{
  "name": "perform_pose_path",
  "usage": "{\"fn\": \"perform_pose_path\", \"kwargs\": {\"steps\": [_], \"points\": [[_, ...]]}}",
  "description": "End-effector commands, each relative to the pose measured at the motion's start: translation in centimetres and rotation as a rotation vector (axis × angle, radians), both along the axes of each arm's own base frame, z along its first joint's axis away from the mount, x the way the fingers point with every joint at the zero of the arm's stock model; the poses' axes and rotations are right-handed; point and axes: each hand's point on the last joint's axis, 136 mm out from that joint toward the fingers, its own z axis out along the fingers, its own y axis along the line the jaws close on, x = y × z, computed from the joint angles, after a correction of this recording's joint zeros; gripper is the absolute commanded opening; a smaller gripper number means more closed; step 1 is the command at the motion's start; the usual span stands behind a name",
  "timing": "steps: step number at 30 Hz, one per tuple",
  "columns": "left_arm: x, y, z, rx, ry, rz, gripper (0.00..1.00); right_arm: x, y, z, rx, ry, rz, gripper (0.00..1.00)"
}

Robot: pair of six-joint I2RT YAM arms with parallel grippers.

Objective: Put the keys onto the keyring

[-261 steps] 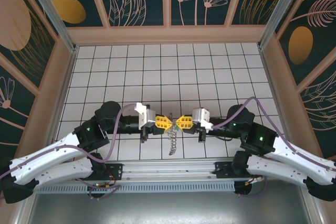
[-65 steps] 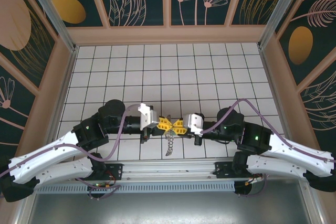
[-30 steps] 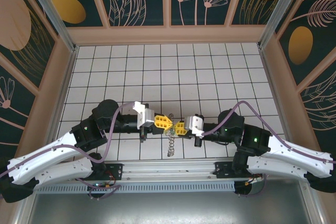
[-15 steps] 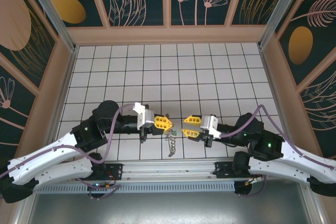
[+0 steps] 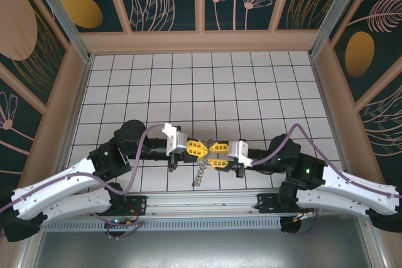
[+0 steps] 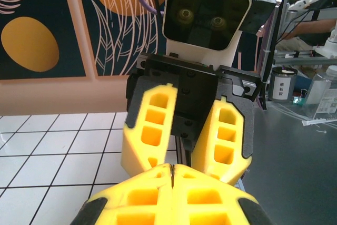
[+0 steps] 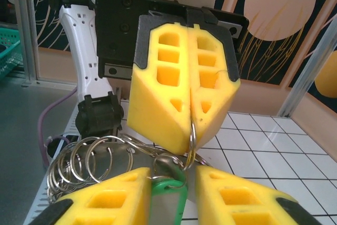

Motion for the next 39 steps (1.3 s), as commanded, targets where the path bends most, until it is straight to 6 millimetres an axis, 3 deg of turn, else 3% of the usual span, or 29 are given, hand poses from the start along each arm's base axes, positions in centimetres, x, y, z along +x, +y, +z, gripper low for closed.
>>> {"fn": "perform_pose_path", "kwargs": {"steps": [1, 17, 25, 29, 39], "points": [[-0.5, 0.1, 1.5, -0.056, -0.015, -0.027, 0.00, -0.5, 0.0, 1.4, 0.072, -0.005, 0.023, 0.24], [-0.2, -0.3, 0.9, 0.014, 0.008, -0.022, 0.00, -0.1, -0.1, 1.4, 0.074, -0.015, 0.001, 0.00], [1.5, -0.1, -2.0, 0.259, 0.039, 0.062, 0.01, 0.1, -0.6, 1.0, 0.028, -0.030, -0.023, 0.00], [2.0, 0.2, -4.0, 0.376, 0.068, 0.086, 0.13, 0.7, -0.5, 0.3, -0.024, -0.026, -0.055, 0.00], [2.0, 0.0, -5.3, 0.459, 0.094, 0.078, 0.12, 2.3, 0.7, -1.5, -0.167, -0.008, -0.110, 0.00]]}}
